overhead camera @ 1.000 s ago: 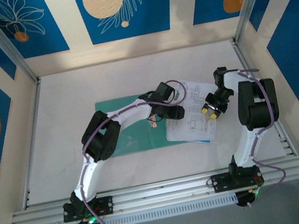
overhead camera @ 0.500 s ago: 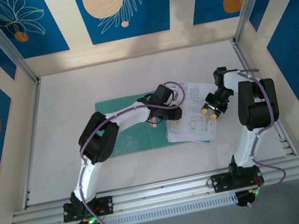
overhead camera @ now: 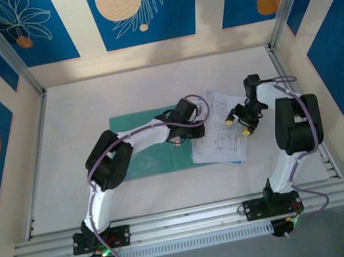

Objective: Put the files into the folder

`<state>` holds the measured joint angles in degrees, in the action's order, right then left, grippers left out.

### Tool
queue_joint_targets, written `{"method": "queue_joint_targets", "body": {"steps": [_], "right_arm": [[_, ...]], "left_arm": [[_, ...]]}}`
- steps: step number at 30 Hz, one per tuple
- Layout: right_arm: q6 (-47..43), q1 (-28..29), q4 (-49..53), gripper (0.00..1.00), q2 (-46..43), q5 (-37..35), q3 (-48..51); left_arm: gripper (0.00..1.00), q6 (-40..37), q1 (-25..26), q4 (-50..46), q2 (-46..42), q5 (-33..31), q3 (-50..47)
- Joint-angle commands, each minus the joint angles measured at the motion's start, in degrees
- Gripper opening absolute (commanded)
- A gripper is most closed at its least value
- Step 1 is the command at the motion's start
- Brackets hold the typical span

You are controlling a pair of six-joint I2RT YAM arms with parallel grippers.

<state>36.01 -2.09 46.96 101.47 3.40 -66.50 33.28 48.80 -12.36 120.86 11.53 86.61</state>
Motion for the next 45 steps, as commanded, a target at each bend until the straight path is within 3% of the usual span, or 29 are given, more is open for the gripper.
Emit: {"method": "queue_joint_targets", "body": {"steps": [1,8,15,21,25,37,45], "right_arm": [[-1.81,3.08,1.99,0.71,-6.92,-2.50,-2.74],[-0.81,6.02,3.02,0.74,-16.33,-3.14,-1.23],[0.57,9.97,1.35,0.72,-20.32,1.49,1.69],[2.30,15.13,-5.35,0.63,-15.23,8.26,2.78],[2.79,19.79,-7.80,0.63,-10.77,8.73,-0.18],[5.86,27.58,-13.10,0.59,4.00,10.63,-9.33],[5.94,29.18,-15.71,0.58,11.70,9.12,-14.09]], "left_arm": [[0.00,2.65,0.47,1.28,-6.88,-2.74,-3.01],[0.00,4.59,-1.64,-3.16,-18.85,-8.01,-14.23],[0.00,3.05,-5.39,-10.68,-31.16,-12.52,-26.32],[0.00,1.35,-8.61,-17.43,-37.19,-17.75,-32.54],[0.00,0.04,-10.03,-20.13,-38.41,-21.36,-34.34],[0.00,-2.13,-11.80,-19.40,-36.51,-21.47,-35.13],[0.00,-2.52,-11.94,-19.11,-35.44,-21.35,-35.02]]}}
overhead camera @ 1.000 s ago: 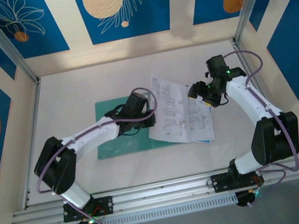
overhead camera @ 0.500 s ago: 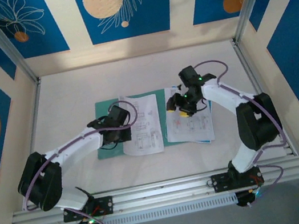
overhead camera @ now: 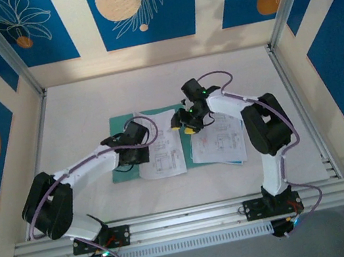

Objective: Put the files into the folder

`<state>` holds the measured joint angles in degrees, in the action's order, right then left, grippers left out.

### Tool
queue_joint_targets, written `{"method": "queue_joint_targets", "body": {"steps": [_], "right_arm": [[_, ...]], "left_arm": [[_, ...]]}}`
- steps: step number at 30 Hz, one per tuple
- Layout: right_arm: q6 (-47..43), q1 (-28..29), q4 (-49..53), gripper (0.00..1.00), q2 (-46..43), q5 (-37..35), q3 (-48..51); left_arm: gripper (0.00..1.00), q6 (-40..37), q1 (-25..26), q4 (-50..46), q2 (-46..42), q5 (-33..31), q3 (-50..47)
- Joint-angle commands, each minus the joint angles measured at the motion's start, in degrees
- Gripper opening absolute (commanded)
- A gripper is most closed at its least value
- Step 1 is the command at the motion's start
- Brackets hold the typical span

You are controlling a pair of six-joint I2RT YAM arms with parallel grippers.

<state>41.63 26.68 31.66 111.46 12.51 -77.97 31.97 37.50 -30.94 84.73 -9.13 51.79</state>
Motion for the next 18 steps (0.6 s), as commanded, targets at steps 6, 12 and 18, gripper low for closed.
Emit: {"method": "queue_joint_targets", "body": {"steps": [6,12,18], "right_arm": [[-0.32,1.08,-0.16,0.59,5.11,-0.14,-4.71],[-0.05,1.97,-1.66,0.58,6.38,1.72,-4.25],[-0.19,2.49,-2.04,0.58,6.45,2.48,-3.85]], "left_arm": [[0.00,-1.32,-0.59,-0.10,0.88,-0.32,-0.20],[0.00,-1.36,-0.66,0.42,1.38,0.16,-0.29],[0.00,-1.21,-0.71,0.81,2.09,0.60,-0.29]]}}
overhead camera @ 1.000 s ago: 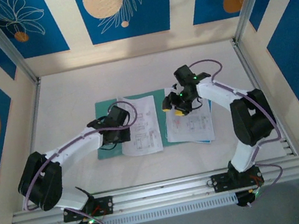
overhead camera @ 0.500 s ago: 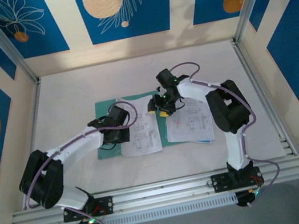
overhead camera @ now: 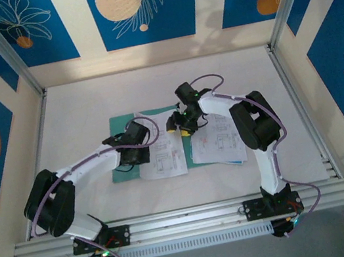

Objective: Put the files into the folder

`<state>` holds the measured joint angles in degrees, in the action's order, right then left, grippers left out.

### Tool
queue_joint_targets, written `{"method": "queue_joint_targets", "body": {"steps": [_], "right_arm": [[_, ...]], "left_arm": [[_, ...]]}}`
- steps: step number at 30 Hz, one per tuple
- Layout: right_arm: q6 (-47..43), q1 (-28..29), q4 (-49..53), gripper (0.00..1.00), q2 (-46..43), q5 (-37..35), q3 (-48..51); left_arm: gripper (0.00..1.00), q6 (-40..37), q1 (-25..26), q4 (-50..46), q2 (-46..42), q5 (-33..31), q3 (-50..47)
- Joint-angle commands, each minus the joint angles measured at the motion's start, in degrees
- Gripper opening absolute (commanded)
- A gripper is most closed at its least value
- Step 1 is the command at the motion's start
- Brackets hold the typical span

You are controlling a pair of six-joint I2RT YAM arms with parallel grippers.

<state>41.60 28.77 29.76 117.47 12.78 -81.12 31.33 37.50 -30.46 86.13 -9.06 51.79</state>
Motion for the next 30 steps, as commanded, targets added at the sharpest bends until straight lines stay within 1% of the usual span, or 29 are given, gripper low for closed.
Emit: {"method": "queue_joint_targets", "body": {"steps": [1,6,12,15,22,30], "right_arm": [[-0.29,0.41,-0.31,0.58,0.25,2.57,-0.45],[-0.41,0.41,-1.91,0.58,-2.73,5.10,1.81],[3.12,0.88,-7.14,0.58,-8.76,12.27,6.92],[4.08,1.80,-8.46,0.58,-10.35,13.70,8.55],[4.26,3.44,-9.19,0.56,-12.87,12.76,12.83],[2.78,7.30,-7.23,0.50,-14.49,9.29,15.38]], "left_arm": [[0.00,-0.58,-0.61,0.44,0.61,0.53,-0.31],[0.00,-0.52,-0.67,0.57,0.78,0.71,-0.42],[0.00,-0.14,-0.64,1.91,1.14,1.41,-1.42],[0.00,0.46,-0.62,2.52,1.48,1.76,-1.71],[0.00,1.51,-0.64,3.01,1.56,1.82,-2.15],[0.00,2.58,-0.62,3.42,1.51,1.69,-2.69]]}}
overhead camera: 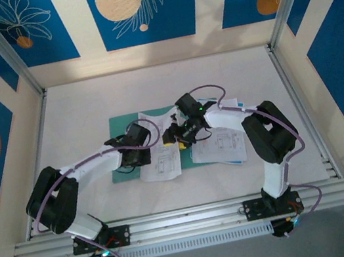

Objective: Put the files into the folder

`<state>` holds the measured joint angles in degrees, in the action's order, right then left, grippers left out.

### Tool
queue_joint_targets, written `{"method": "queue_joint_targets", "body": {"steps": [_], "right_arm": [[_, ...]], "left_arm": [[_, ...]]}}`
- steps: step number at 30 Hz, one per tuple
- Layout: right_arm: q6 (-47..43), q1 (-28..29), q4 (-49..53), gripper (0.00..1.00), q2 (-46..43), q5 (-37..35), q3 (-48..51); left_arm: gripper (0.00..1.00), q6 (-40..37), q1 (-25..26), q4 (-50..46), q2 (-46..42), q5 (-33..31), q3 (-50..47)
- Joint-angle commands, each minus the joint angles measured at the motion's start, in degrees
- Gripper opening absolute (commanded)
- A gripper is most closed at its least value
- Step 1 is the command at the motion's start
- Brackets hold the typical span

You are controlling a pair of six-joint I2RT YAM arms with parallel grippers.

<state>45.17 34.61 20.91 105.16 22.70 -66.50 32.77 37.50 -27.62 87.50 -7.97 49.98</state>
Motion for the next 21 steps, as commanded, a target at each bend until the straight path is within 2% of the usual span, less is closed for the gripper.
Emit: {"method": "queue_joint_targets", "body": {"steps": [1,6,9,11,13,15,18,19,21], "right_arm": [[-1.03,2.05,2.07,0.50,-2.38,-1.20,0.76],[-1.58,4.09,3.40,0.45,-2.54,-3.82,1.47],[-1.40,4.49,2.74,0.36,-3.11,-4.48,2.67],[-1.55,4.75,2.96,0.28,-3.31,-4.95,2.87],[-2.11,4.94,3.89,0.12,-3.76,-6.33,2.78],[-2.94,4.73,5.66,0.00,-4.37,-8.59,2.36],[-5.22,3.59,7.72,0.00,-6.30,-12.33,1.52],[-6.23,2.96,8.26,0.00,-6.99,-13.52,1.10],[-8.59,1.78,9.52,0.00,-8.16,-15.01,-0.17]], "left_arm": [[0.00,1.30,-0.65,0.63,0.14,0.60,-1.03],[0.00,1.80,-0.62,1.05,0.21,0.85,-1.26],[0.00,1.79,-0.67,0.94,-0.13,0.99,-1.20],[0.00,1.66,-0.58,0.80,-0.27,0.85,-1.20],[0.00,1.83,-0.66,0.54,-0.66,0.85,-1.11],[0.00,2.19,-0.62,-0.10,-1.58,0.62,-0.99],[0.35,2.71,-1.13,-1.34,-4.60,0.36,-0.84],[0.43,2.86,-1.76,-1.54,-5.77,0.96,-1.09],[0.47,3.30,-4.46,-1.59,-7.92,3.48,-2.16]]}}
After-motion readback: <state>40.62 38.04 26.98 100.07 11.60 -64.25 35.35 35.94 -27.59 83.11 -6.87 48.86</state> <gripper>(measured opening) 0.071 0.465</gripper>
